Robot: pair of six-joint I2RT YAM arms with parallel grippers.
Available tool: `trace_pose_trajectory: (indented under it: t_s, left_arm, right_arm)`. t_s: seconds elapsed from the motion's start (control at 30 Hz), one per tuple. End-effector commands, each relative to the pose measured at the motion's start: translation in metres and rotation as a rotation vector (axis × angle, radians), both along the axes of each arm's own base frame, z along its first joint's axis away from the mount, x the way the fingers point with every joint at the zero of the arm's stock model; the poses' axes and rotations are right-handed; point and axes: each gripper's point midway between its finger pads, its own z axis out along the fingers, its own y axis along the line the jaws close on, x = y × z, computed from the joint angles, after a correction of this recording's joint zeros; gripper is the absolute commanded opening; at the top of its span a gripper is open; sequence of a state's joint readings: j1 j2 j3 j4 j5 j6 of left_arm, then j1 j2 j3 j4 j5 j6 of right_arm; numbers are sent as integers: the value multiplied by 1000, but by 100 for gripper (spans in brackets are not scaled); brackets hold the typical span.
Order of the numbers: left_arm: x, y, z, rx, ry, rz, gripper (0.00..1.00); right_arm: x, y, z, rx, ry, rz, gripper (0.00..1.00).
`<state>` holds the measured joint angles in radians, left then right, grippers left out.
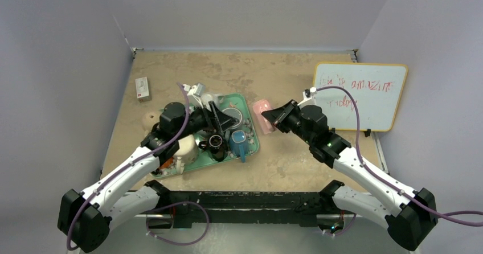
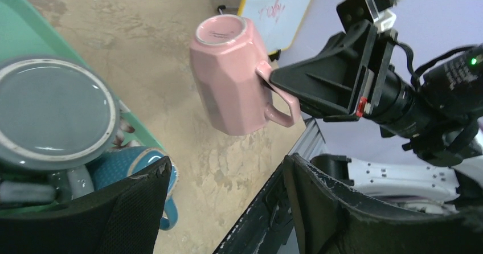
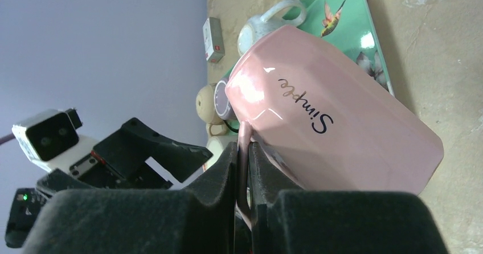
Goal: Turn the mug right side up
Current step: Turn over the cup on the tray.
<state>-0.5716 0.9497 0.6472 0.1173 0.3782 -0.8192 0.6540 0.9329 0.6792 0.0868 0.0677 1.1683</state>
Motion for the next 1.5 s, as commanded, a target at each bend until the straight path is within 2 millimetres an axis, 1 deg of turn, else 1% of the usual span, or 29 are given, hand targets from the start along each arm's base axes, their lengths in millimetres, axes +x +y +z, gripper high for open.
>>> trace_pose_trajectory:
  t_s: [0.0, 0.1, 0.2, 0.3, 0.37, 0.53, 0.73, 0.8, 0.83, 0.93, 1.0, 1.07, 1.13, 1.27, 1.47]
  left_arm:
    - [10, -20, 18, 40, -195, 3, 70]
    - [12, -35, 17, 90, -242, 4, 70]
    - [10, -50, 23, 109, -330, 18, 70]
    - [6, -65, 28, 161, -447, 29, 70]
    - [5, -75, 33, 188, -516, 41, 70]
    - [3, -101, 41, 237, -643, 60, 70]
    - [5, -123, 33, 291, -707, 82, 73]
    - [5, -130, 32, 298, -718, 87, 73]
    - [7, -134, 28, 314, -720, 91, 74]
    - [16, -139, 24, 359, -728, 141, 74]
    - [24, -137, 23, 369, -736, 205, 74]
    - [31, -134, 26, 357, -742, 264, 72]
    - [33, -135, 29, 346, -759, 283, 70]
    - [34, -138, 33, 330, -789, 295, 63]
    - [34, -140, 31, 308, -798, 298, 47]
  right_arm:
    - [13, -4, 51, 175, -83, -87, 0]
    - [18, -9, 52, 195, -69, -136, 0]
    - [21, -11, 55, 245, -49, -173, 0]
    - [27, -17, 68, 288, -67, -220, 0]
    - [28, -17, 76, 307, -73, -228, 0]
    - [29, -18, 86, 354, -61, -240, 0]
    - [29, -21, 97, 382, -68, -255, 0]
    - [30, -20, 98, 385, -67, -256, 0]
    - [30, -20, 98, 392, -62, -257, 0]
    - [29, -21, 99, 408, -64, -256, 0]
    - [28, -21, 100, 416, -67, -254, 0]
    - [28, -20, 100, 416, -65, -249, 0]
    - [27, -19, 99, 418, -58, -242, 0]
    - [25, -19, 93, 429, -45, -239, 0]
    - [23, -16, 90, 429, -36, -222, 0]
